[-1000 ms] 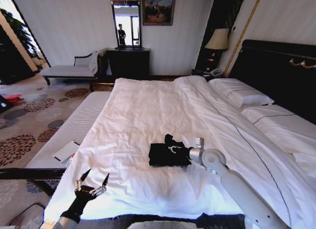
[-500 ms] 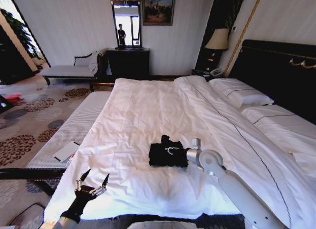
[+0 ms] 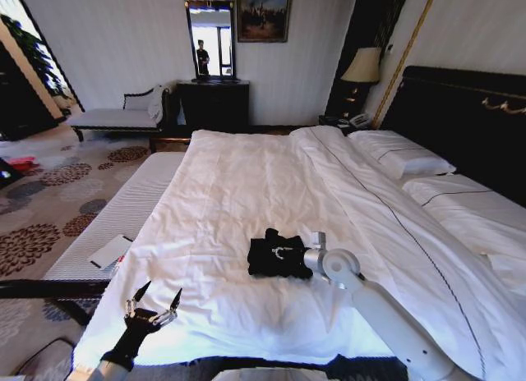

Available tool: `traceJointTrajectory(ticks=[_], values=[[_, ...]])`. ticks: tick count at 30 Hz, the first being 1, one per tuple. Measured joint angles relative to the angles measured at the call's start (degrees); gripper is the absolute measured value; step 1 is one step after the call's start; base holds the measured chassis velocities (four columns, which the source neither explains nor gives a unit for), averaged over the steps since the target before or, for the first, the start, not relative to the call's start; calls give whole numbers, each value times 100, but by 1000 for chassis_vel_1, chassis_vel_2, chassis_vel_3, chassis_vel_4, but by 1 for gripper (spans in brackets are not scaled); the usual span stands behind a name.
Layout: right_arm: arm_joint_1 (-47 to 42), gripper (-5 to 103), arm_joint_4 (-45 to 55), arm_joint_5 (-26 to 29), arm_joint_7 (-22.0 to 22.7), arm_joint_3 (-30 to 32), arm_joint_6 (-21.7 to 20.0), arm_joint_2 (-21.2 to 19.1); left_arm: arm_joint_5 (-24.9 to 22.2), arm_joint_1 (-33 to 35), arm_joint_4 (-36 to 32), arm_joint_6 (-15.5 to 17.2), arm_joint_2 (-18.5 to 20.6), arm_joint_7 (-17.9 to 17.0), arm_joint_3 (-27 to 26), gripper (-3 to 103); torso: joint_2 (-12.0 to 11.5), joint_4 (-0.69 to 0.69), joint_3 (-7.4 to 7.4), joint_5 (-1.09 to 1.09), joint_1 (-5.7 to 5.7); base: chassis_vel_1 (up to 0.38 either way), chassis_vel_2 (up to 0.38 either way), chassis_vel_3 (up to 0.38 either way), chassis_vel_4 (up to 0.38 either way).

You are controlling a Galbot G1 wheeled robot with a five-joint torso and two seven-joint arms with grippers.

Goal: Fold the clothes on the bed.

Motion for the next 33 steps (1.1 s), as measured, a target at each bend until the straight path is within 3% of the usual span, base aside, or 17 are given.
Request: traceJointTrajectory(ticks=[5, 7, 9, 11, 13, 14, 17, 18, 19, 23, 24, 26, 33], values=[[-47, 32, 427, -149, -49, 102, 38, -115, 0, 0, 0, 0, 0, 0, 0, 100, 0, 0, 0, -1, 0, 0, 0, 0, 0], [-114, 43, 773, -224, -67, 221, 93, -190, 0, 0, 0, 0, 0, 0, 0, 100, 0, 0, 0, -1, 0, 0, 0, 0, 0], [-133, 43, 857, -232, -70, 264, 106, -207, 0, 0, 0, 0, 0, 0, 0, 100, 0, 0, 0, -1, 0, 0, 0, 0, 0], [-249, 59, 1166, -302, -129, 468, 261, -292, 0, 0, 0, 0, 0, 0, 0, 100, 1, 0, 0, -1, 0, 0, 0, 0, 0], [-310, 59, 1237, -411, -171, 552, 385, -323, 0, 0, 0, 0, 0, 0, 0, 100, 1, 0, 0, -1, 0, 0, 0, 0, 0], [-369, 65, 1257, -545, -218, 621, 496, -340, 0, 0, 0, 0, 0, 0, 0, 100, 1, 0, 0, -2, 0, 0, 0, 0, 0], [-696, 81, 887, -1478, -468, 741, 1250, -285, 0, 0, 0, 0, 0, 0, 0, 100, 1, -2, 0, -1, -1, 0, 0, 0, 0], [-696, 81, 887, -1478, -468, 741, 1250, -285, 0, 0, 0, 0, 0, 0, 0, 100, 1, -2, 0, -1, -1, 0, 0, 0, 0], [-778, 81, 658, -1777, -551, 734, 1546, -222, 0, 0, 0, 0, 0, 0, -1, 100, 1, -1, 0, 0, -1, 0, 0, 0, 0], [-951, 99, -145, -3091, -925, 559, 2786, 75, 0, 0, 0, -1, 0, 0, 0, 100, 0, 0, 0, 1, 0, 0, 0, 0, 0], [-951, 99, -145, -3091, -925, 559, 2786, 75, 0, 0, 0, -1, 0, 0, 0, 100, 0, 0, 0, 1, 0, 0, 0, 0, 0], [-1046, 100, -323, -3758, -1136, 394, 3343, 265, 0, -1, 0, -1, 0, 0, 1, 100, 0, 0, 0, 0, 0, 0, 0, 0, 0], [-990, 100, -681, -4497, -1392, 61, 3995, 693, 0, 0, 0, 0, 0, 1, 0, 100, 1, 0, 0, -1, -1, 0, 0, 0, 0]])
